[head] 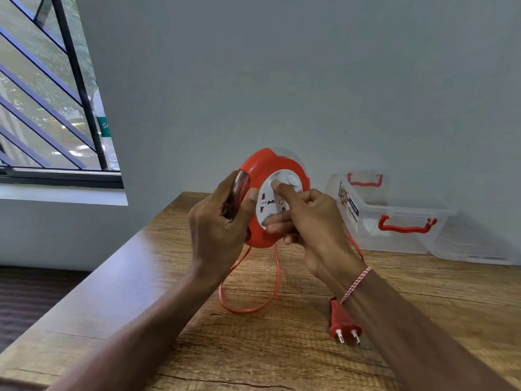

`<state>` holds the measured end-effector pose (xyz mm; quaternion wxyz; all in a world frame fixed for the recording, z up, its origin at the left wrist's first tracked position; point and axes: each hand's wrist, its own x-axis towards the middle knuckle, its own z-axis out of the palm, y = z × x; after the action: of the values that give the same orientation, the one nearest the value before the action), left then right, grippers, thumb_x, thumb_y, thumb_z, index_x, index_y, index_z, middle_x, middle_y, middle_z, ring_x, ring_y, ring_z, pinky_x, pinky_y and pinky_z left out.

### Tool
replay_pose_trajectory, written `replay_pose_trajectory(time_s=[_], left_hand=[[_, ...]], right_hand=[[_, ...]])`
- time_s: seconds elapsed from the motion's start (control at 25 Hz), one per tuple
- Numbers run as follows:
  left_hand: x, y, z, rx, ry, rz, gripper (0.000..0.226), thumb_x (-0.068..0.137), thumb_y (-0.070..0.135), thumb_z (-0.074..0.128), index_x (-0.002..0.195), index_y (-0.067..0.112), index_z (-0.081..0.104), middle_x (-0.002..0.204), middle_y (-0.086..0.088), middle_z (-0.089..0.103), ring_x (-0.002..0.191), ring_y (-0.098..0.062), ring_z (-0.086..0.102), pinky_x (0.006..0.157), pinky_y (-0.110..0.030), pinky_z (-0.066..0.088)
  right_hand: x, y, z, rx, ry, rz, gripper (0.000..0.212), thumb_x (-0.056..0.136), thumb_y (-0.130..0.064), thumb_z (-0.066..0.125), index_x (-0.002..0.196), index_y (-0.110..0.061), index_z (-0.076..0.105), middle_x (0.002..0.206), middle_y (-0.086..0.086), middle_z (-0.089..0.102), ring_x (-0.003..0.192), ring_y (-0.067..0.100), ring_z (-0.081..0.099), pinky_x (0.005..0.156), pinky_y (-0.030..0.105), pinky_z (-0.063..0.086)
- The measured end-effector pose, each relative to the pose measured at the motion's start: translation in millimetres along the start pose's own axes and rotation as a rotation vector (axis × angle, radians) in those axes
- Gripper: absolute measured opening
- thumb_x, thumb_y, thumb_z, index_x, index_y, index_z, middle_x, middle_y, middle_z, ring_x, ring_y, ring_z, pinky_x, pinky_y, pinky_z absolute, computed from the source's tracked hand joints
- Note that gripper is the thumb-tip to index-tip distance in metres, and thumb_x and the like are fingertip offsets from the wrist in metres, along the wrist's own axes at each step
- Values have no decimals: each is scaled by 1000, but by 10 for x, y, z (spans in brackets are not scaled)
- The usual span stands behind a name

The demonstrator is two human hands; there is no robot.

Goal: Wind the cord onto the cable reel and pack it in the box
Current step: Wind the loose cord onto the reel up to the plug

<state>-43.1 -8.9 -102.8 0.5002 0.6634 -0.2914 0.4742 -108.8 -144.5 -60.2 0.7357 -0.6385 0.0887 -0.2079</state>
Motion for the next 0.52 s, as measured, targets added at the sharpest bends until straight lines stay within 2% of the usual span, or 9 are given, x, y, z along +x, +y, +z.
replay_pose_trajectory(time_s=[0.08,0.12,0.2,0.28,0.32,0.4,0.52], left_hand=[[3,15,-3,-17,6,-26,51,103,60,51,138,25,63,87,6,75,81,-11,71,64,-26,59],[16,14,-10,-28,8,-50,46,103,60,52,137,30,61,88,14,73,81,-8,72,65,-27,61],[40,-18,-28,-46,10,-111,41,102,58,54,136,35,59,93,29,68,81,3,73,67,-23,63],[51,-67,-37,-72,15,-166,43,101,59,55,135,33,62,96,29,68,83,4,74,68,-20,63],[55,-81,-40,-85,18,-182,47,101,62,54,133,29,66,95,26,70,82,0,75,67,-21,63],[58,-84,-48,-97,29,-193,58,100,65,52,132,20,69,93,23,72,81,-4,75,67,-20,62],[62,-70,-40,-113,21,-185,54,100,61,54,132,20,69,93,25,71,81,-2,75,67,-17,61]], right_hand=[[-5,-14,-32,6,-53,18,45,90,-47,76,105,-7,62,72,15,78,49,16,68,41,24,45],[22,-8,-57,-101,-51,-67,47,91,-51,74,105,-8,62,70,12,78,46,15,66,42,24,45],[83,22,-135,-539,26,-409,49,91,-59,70,103,-13,60,71,-1,76,49,7,65,46,19,45],[144,45,-229,-979,91,-817,48,92,-61,66,114,-20,58,91,-8,73,62,6,65,51,12,42],[168,54,-258,-1097,57,-956,52,93,-61,65,125,-21,56,102,-4,73,67,11,67,53,14,45],[193,80,-269,-1242,-15,-1100,57,97,-58,61,141,-23,52,115,3,73,73,21,73,56,27,58],[200,107,-254,-1290,16,-1188,61,98,-56,61,148,-24,52,107,7,79,72,27,76,61,38,64]])
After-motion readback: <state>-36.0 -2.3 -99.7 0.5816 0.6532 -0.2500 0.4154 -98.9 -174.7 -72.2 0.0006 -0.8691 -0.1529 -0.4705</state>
